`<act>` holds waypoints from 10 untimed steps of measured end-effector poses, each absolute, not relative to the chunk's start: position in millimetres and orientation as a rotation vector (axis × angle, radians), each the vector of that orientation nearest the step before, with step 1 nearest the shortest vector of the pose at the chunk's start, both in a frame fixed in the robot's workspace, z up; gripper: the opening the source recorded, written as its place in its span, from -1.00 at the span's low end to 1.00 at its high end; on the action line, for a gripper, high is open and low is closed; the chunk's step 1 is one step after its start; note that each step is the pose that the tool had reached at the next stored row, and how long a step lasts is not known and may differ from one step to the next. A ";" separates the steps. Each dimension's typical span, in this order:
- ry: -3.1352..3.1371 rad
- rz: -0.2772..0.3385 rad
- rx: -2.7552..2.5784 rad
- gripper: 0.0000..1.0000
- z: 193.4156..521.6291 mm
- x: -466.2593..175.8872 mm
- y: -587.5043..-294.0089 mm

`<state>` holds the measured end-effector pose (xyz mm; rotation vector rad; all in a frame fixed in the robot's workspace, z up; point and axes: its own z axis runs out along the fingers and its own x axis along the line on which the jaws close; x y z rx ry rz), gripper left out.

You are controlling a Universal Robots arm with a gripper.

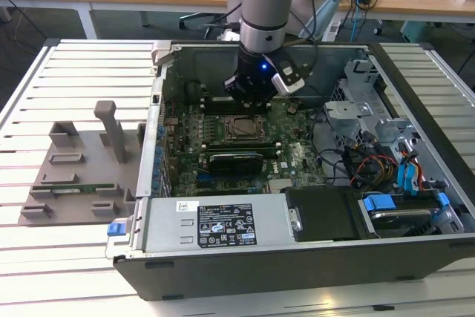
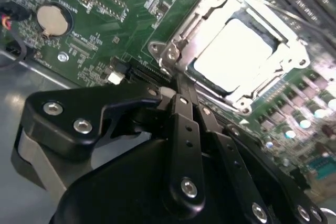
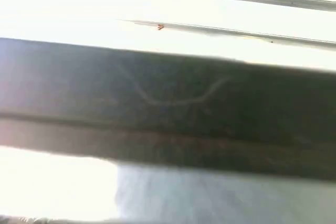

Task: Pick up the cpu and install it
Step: 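Install the first cpu locking lever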

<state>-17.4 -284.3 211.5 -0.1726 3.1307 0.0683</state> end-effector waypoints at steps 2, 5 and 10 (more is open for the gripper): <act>3.133 0.036 -0.173 -0.79 213.4 -17.4 -284.8; 3.135 -0.026 -0.173 -0.79 213.6 -17.4 -288.2; 3.135 -0.059 -0.173 -0.79 217.4 -17.5 -294.9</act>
